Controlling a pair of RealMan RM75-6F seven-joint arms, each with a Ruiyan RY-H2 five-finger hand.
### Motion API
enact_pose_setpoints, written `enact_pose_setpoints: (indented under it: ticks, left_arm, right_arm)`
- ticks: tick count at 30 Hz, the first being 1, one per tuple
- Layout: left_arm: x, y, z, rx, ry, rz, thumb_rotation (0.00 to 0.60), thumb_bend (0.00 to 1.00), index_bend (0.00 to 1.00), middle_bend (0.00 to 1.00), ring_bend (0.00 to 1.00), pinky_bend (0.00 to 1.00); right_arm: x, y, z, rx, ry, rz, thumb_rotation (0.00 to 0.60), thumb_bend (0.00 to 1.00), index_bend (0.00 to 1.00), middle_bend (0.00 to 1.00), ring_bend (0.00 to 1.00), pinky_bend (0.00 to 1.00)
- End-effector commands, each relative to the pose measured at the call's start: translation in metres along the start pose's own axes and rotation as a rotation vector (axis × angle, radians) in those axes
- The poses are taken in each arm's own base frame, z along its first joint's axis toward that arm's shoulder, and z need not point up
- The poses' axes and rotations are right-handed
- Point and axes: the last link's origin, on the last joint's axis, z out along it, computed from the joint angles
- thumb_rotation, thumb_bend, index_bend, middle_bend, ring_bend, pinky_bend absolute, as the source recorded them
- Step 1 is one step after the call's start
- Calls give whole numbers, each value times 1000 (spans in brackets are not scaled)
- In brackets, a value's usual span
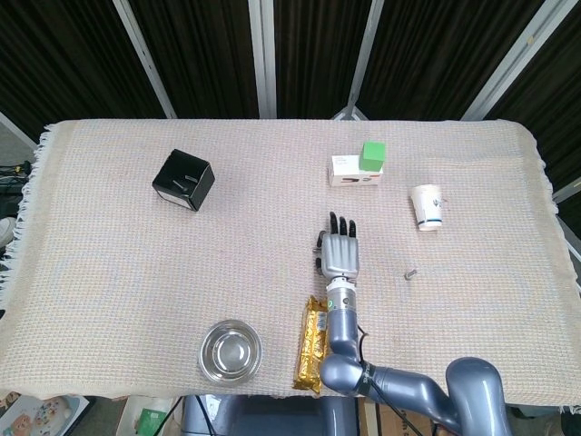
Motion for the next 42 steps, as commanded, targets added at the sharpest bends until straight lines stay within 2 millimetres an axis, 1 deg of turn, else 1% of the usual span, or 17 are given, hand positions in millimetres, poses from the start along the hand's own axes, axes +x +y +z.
enact_pose_setpoints:
  ticks: [1,7,12,29,42]
  left_arm:
    - [0,0,0,1,1,1,600,65,178,115,12,30]
    - [0,0,0,5,2,1,600,65,178,115,12,30]
    - [0,0,0,4,1,1,600,65,178,115,12,30]
    - [0,0,1,6,3,3,600,65,178,115,12,30]
    - [-1,1,0,3,1,7,600,65,178,115,12,30]
  right_arm:
    - [0,-1,0,2,0,0,600,347,488,1,0,0]
    - [0,-5,2,3,2,0,600,347,524,1,0,0]
    - [-2,-7,2,1,-2,-3,600,347,526,1,0,0]
    - [-3,-3,10,-18,-4,-13,600,347,527,1,0,0]
    - [-1,-1,11,-19,-10,-13,600,347,563,1,0,0]
